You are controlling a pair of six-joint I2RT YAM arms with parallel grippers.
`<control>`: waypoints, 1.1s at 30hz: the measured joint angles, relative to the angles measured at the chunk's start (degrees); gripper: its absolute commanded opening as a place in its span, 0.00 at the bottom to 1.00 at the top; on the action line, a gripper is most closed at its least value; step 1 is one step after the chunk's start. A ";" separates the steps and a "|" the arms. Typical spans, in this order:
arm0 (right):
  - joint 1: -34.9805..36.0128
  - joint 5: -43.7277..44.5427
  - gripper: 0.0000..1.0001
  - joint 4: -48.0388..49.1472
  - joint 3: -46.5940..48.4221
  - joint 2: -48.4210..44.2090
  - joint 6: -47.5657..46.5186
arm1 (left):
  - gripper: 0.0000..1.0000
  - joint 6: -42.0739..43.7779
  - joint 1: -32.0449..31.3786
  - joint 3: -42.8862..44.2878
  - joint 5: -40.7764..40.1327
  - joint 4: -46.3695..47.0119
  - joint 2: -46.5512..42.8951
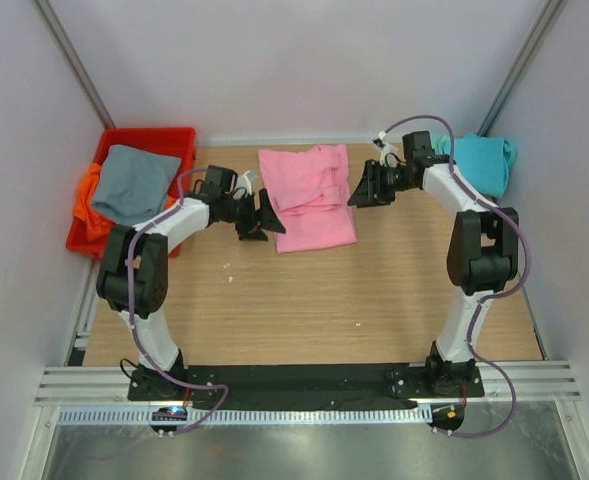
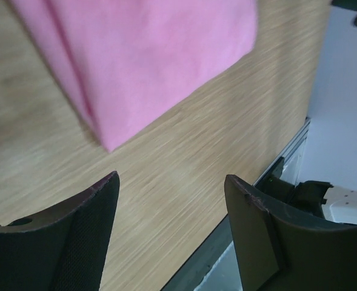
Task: Fold and stack the t-shirts
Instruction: Fold the tshirt
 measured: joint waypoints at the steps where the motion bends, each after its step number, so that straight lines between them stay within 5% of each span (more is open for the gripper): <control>1: 0.13 -0.50 0.47 -1.40 -0.33 0.76 -0.48 | 0.72 0.02 0.00 -1.75 0.02 -0.22 0.63; 9: -0.76 -2.60 0.48 -7.06 -3.65 5.51 -2.12 | 0.81 0.66 0.00 -3.02 -0.26 -2.36 4.70; 33: -1.97 -10.14 0.63 -10.03 -4.52 15.63 -1.75 | 0.79 -2.86 0.02 2.25 3.23 -0.85 13.81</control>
